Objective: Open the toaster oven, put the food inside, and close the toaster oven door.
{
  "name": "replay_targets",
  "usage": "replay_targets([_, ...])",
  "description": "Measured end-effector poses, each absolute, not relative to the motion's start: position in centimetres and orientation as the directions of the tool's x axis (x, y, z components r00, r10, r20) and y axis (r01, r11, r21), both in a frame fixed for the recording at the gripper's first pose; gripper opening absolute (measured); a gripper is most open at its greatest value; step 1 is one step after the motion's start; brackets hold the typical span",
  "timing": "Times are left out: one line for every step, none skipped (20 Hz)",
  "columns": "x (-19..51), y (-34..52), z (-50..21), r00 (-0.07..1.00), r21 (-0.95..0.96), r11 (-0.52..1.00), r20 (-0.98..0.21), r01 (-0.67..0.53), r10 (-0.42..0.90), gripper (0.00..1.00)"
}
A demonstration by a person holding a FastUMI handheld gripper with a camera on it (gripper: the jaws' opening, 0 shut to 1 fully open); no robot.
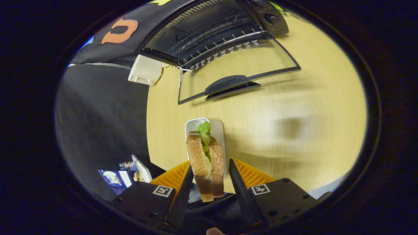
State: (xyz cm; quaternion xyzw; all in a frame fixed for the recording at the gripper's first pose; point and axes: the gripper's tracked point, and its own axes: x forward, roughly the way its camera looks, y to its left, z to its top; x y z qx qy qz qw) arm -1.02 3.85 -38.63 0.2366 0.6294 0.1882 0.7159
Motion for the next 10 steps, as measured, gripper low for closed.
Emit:
replay_targets([-1.0, 4.0, -38.5, 0.132, 0.585, 0.810, -0.806, 0.032, 0.577, 0.65])
replay_targets([-1.0, 4.2, -38.4, 0.123, 0.593, 0.805, -0.801, 0.032, 0.586, 0.59])
replay_targets([-1.2, 4.4, -38.3, 0.116, 0.596, 0.803, -0.800, 0.029, 0.589, 0.52])
replay_targets([-1.2, 4.3, -38.0, 0.110, 0.592, 0.806, -0.802, 0.017, 0.587, 0.45])
replay_targets([-1.4, 4.2, -37.7, 0.108, 0.584, 0.812, -0.807, -0.005, 0.581, 0.43])
replay_targets([-1.7, 4.2, -37.4, 0.104, 0.575, 0.817, -0.812, -0.031, 0.575, 0.39])
replay_targets([-1.9, 4.3, -36.9, 0.107, 0.574, 0.818, -0.811, -0.048, 0.575, 0.38])
replay_targets([-2.1, 4.4, -36.3, 0.107, 0.578, 0.814, -0.807, -0.060, 0.581, 0.37])
replay_targets([-2.3, 4.5, -35.6, 0.112, 0.585, 0.809, -0.801, -0.066, 0.588, 0.37])
replay_targets([-2.4, 4.6, -34.8, 0.120, 0.595, 0.801, -0.793, -0.063, 0.598, 0.36])
